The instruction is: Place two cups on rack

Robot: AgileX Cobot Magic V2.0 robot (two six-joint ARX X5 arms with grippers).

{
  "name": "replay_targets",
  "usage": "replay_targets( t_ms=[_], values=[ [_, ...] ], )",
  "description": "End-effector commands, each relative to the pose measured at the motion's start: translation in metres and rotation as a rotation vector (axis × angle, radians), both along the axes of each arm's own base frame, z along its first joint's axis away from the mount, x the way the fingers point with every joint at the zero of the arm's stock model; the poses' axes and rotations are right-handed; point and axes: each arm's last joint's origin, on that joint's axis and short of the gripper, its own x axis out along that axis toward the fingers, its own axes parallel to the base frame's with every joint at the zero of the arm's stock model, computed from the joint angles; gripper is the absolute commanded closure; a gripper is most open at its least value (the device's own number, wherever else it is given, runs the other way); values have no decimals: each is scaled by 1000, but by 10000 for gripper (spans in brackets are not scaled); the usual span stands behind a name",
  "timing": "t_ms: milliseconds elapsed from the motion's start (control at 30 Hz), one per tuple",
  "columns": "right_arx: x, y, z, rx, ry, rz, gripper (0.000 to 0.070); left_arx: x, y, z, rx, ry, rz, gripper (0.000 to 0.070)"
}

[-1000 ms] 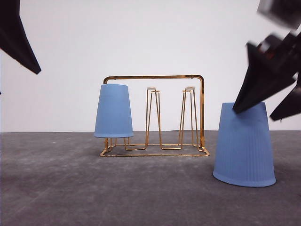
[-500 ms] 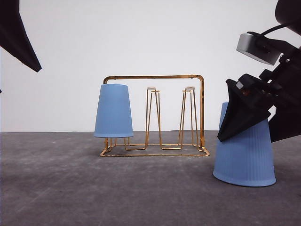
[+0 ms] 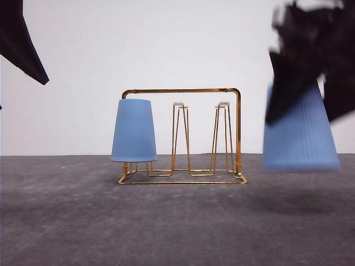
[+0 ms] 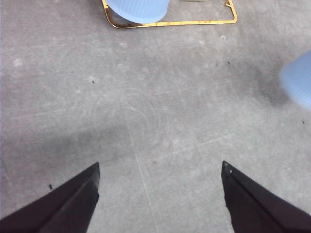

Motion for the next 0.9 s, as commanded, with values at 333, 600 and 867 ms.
replay_targets(
  t_ms=[333,600,867],
  values=[
    [53,22,89,99,-259,-12,289,1,-1,3,-1,-11,4,234],
    [100,41,73,112,-287,-10,289,1,-1,3,-2,-11,4,234],
    [130,52,18,48,-157,0,288,1,-1,3,-1,-11,4,233]
  ],
)
